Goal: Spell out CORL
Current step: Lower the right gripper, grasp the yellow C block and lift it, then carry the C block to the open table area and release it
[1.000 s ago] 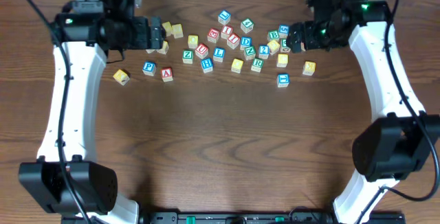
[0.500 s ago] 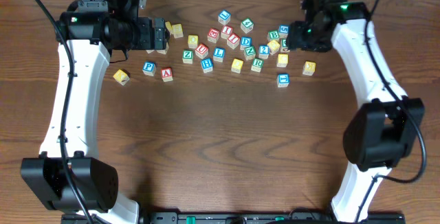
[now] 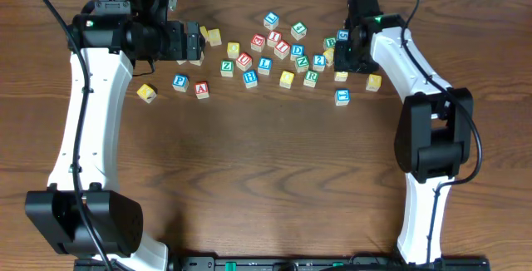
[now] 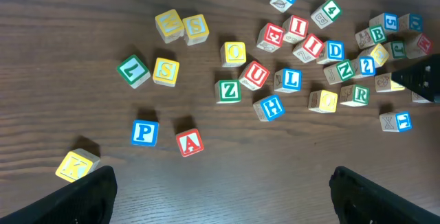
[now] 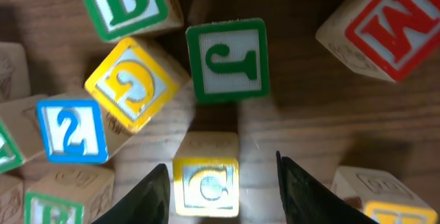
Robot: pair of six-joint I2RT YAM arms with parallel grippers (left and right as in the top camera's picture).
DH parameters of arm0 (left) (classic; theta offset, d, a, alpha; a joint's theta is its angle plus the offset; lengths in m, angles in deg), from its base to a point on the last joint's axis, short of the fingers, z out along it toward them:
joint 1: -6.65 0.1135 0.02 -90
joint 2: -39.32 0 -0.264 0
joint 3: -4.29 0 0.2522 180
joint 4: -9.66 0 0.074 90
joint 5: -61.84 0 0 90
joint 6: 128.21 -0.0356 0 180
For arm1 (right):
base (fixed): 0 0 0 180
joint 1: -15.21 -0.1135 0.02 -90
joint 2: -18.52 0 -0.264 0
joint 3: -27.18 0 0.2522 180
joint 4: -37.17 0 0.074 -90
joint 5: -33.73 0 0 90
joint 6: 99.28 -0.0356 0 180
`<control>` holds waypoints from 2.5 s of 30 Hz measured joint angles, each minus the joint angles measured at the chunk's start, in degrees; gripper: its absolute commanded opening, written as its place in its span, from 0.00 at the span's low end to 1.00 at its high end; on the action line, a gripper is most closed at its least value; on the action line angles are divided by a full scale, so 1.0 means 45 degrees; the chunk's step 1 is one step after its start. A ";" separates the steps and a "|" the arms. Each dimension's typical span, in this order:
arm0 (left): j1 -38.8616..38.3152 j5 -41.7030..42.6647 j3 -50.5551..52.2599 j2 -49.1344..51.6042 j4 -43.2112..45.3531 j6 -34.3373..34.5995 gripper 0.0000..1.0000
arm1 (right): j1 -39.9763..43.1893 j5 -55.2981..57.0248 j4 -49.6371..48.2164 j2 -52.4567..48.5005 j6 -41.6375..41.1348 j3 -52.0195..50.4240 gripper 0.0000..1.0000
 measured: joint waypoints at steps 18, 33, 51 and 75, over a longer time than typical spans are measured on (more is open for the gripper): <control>0.0000 0.0000 0.0000 0.0000 0.0000 0.0000 0.98 | -0.0325 0.0053 -0.0359 -0.0612 -0.0044 -0.0005 0.19; 0.0000 0.0000 0.0000 0.0000 -0.0005 0.0000 0.97 | -0.0695 -0.0879 0.1078 0.1894 -0.0039 -0.0005 0.13; 0.0000 0.0000 0.0000 0.0000 0.0000 0.0005 0.98 | -0.6761 0.0767 0.1564 0.1098 -0.5008 0.0000 0.11; 0.0000 0.0000 0.0000 0.0000 -0.0005 0.0005 0.98 | -0.7922 0.1676 0.0233 -0.0505 -0.8310 -0.0010 0.33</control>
